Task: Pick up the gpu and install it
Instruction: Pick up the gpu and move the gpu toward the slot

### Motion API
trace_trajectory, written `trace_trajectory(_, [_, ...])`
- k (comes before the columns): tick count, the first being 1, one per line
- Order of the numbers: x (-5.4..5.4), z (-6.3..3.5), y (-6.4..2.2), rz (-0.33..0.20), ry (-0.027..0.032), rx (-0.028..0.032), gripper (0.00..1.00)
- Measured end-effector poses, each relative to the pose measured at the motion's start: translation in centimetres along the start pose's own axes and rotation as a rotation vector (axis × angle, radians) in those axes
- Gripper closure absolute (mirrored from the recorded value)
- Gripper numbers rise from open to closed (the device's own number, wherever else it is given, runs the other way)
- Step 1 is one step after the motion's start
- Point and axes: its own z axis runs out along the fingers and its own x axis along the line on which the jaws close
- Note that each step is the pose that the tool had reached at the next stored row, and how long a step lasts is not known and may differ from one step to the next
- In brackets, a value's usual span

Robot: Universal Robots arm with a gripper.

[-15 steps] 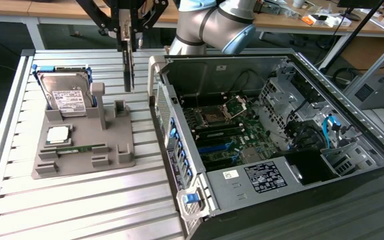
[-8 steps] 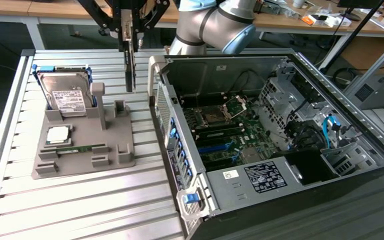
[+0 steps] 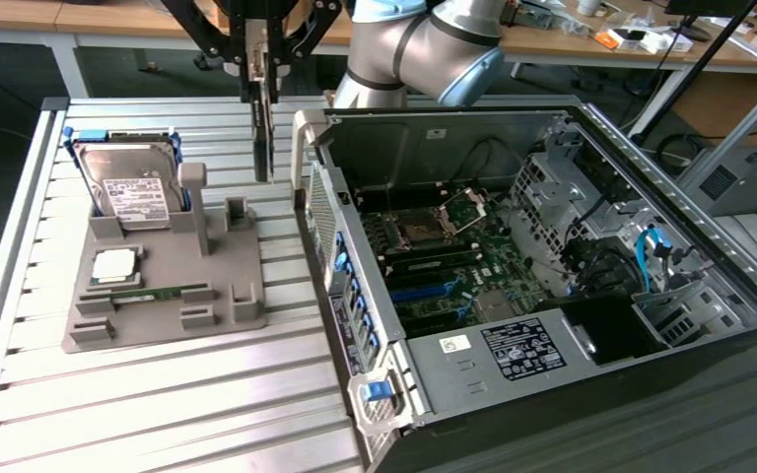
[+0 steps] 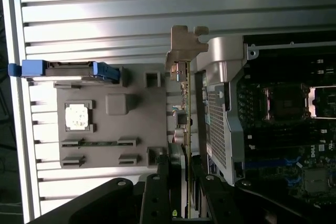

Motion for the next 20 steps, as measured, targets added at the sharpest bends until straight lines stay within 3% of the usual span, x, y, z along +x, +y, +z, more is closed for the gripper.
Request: trace_trajectory(20, [-0.96, 0.03, 0.06, 0.000, -0.0009, 0.0128, 0.73])
